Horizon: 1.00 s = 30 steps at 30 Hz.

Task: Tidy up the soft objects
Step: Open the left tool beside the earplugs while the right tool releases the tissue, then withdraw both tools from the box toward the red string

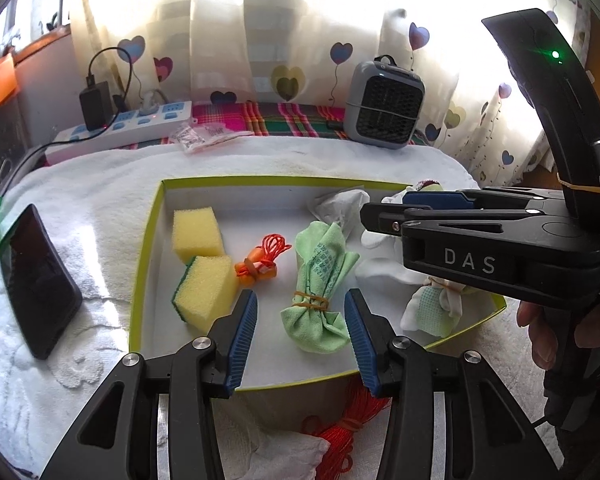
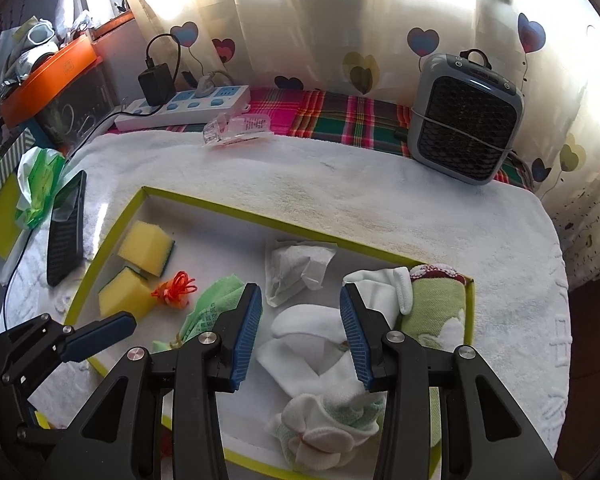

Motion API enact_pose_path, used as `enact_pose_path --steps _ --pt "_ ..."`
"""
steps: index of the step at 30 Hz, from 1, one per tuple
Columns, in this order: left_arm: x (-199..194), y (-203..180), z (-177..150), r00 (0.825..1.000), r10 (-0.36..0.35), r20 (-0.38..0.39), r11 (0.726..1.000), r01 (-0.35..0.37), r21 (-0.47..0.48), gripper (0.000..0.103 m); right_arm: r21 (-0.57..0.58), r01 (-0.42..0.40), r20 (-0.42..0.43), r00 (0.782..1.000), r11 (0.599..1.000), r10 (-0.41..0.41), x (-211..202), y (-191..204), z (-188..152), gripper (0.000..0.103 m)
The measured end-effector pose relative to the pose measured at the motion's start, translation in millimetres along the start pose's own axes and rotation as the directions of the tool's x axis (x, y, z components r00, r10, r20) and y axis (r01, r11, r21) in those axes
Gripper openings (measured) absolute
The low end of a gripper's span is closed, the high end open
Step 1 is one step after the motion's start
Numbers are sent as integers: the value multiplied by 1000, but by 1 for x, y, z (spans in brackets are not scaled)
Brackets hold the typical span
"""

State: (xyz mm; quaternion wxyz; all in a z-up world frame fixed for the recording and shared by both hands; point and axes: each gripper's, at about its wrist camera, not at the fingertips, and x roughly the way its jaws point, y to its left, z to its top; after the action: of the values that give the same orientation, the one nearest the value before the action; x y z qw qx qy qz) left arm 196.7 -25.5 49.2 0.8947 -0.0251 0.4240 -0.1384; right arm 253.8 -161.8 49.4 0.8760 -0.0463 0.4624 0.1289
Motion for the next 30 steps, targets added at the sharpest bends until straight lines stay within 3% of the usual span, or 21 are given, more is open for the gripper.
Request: enact_pose_path --steps 13,23,30 --pt "-36 14 -20 999 26 37 999 -25 -22 44 46 -17 98 995 999 12 -42 3 -28 42" --pt "-57 29 -46 999 -3 46 998 6 -57 44 133 -82 163 985 988 60 -66 6 -70 42" --pt "-60 36 -62 999 -36 30 997 38 -74 44 162 -74 190 981 984 42 -70 11 -96 42"
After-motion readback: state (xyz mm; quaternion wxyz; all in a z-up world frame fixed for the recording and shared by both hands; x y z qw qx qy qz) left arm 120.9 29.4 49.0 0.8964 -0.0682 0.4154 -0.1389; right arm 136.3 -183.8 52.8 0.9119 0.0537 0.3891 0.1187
